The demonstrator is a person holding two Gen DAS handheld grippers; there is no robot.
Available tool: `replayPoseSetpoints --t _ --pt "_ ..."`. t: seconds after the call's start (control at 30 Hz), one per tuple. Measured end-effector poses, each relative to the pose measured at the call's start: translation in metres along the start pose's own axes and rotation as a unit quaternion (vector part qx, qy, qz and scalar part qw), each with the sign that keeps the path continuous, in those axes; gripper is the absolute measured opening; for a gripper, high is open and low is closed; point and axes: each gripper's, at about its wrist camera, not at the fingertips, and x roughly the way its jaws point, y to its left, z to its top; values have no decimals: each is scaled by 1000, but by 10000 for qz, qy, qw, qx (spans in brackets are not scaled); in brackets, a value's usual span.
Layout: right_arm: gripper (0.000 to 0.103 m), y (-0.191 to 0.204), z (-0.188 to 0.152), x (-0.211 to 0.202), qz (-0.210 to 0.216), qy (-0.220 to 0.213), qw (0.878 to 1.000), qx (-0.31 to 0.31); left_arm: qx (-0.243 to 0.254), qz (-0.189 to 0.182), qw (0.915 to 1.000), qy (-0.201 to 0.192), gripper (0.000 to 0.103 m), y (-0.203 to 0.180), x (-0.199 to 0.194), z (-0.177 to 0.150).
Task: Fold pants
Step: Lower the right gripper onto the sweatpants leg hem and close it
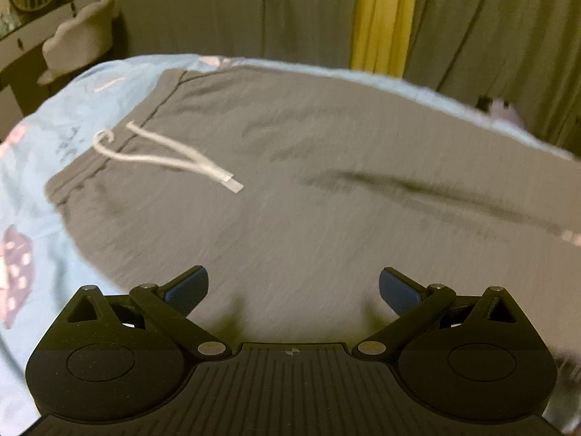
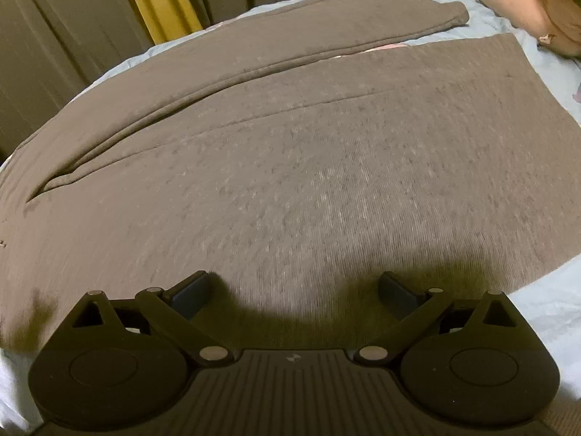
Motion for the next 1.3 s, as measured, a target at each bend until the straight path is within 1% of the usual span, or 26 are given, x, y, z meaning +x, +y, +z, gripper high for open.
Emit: replayPoseSetpoints --t 0.07,0.13,0.2,0.27,0.33,0.4,0.47,0.5,0.57,0.63,0.7,0.77,0.83,0.87,0.9,0.97,1.07,1.1,1.13,1.17,1.27,1.3 --pt "99 -2 2 3 11 49 10000 12 -144 39 9998 -99 103 -16 11 19" --pt "99 -1 4 3 5 111 9999 -8 -190 191 9993 -252 103 -32 25 36" --pt "99 3 5 5 -55 166 9998 -95 -92 376 9983 -426 103 -44 44 43" --pt "99 7 2 5 -134 114 9996 -208 -58 622 9968 -495 103 -49 70 46" --pt "99 11 -3 5 -220 -60 9993 -307 -195 836 9951 -497 103 -44 92 44" --pt "99 14 -5 6 -335 -132 9985 -408 -393 930 9937 -479 103 -32 109 41" --pt "99 15 -4 5 -390 -87 9984 -405 -643 965 9923 -438 103 -18 121 44" --pt "99 15 0 5 -388 10 9986 -362 -768 1022 9907 -474 103 -11 121 45" --pt "99 14 13 4 -375 204 9988 -226 -1055 1210 9845 -707 103 3 118 51" --pt "99 10 31 -3 -283 -11 9996 -42 -1200 1446 9764 -1063 103 11 113 51" --pt "99 9 61 -5 -228 -370 9990 70 -1248 1629 9695 -1341 103 18 112 52" --pt "98 8 103 4 -164 -666 9975 184 -1262 1833 9632 -1506 103 22 115 54" --pt "88 8 148 24 -148 -836 9957 358 -1254 1927 9611 -1532 103 24 123 56" --pt "74 7 172 37 -143 -841 9953 460 -1240 1962 9610 -1502 103 25 128 57" --pt "54 7 197 52 -154 -852 9946 573 -1215 1964 9621 -1452 103 26 132 57" --pt "38 11 240 79 -322 -905 9930 682 -1142 1925 9656 -1322 103 24 142 56" --pt "37 16 295 118 -637 -1079 9889 796 -1020 1981 9671 -1226 103 17 149 50" --pt "38 16 310 128 -719 -1176 9864 899 -1000 2014 9661 -1269 103 15 151 49" --pt "41 12 325 140 -693 -1252 9839 1068 -993 2039 9647 -1341 103 15 153 47" --pt "49 10 335 150 -709 -1247 9820 1230 -999 2067 9631 -1402 103 14 153 47" --pt "50 2 360 180 -843 -1147 9749 1714 -1074 2072 9609 -1492 103 15 156 46" --pt "53 0 367 188 -887 -1101 9728 1836 -1099 2061 9606 -1506 103 16 157 46"
